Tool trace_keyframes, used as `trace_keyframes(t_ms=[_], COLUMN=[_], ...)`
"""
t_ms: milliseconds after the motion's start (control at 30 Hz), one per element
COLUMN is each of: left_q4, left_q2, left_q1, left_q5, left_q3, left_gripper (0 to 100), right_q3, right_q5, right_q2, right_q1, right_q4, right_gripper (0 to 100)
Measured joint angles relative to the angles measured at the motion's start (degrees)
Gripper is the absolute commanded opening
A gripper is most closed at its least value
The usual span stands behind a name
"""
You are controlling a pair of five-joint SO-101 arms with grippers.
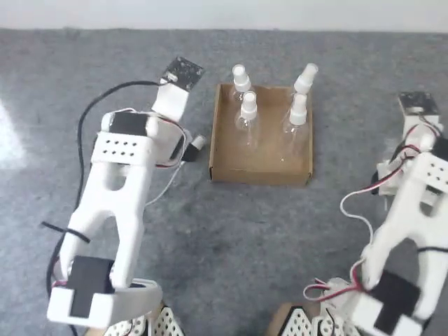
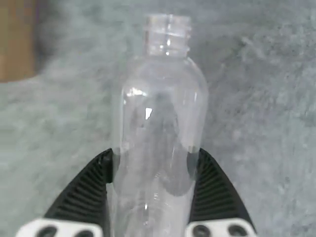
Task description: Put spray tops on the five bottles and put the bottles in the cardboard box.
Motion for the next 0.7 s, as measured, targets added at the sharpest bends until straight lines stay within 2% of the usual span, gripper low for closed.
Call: trace_keyframes(t_ms=[100,300,433,700], left_q4=[-0.88,-1.05,-1.05,-1.41], left_q2=[4.66,17.49,22.51,29.45], left_q1=[-0.18,-0.26,-0.18,-0.26], left_q5=[0.18,0.26,0.26,0.0], left_q3=[-0.53,-8.09,-12.4,-19.6], left_gripper=[26,23,23,23], right_q3=[1.49,1.85,1.85,1.85], right_q5=[0.26,0.35,0.62,6.86], right_q2=[4.31,9.58,11.6,13.8], right_q1=[0.7,0.88,1.41,2.81], right_q4=[-6.24,-12.22,-13.01,-13.01], right_gripper=[0.6,0.6,0.6,0.6])
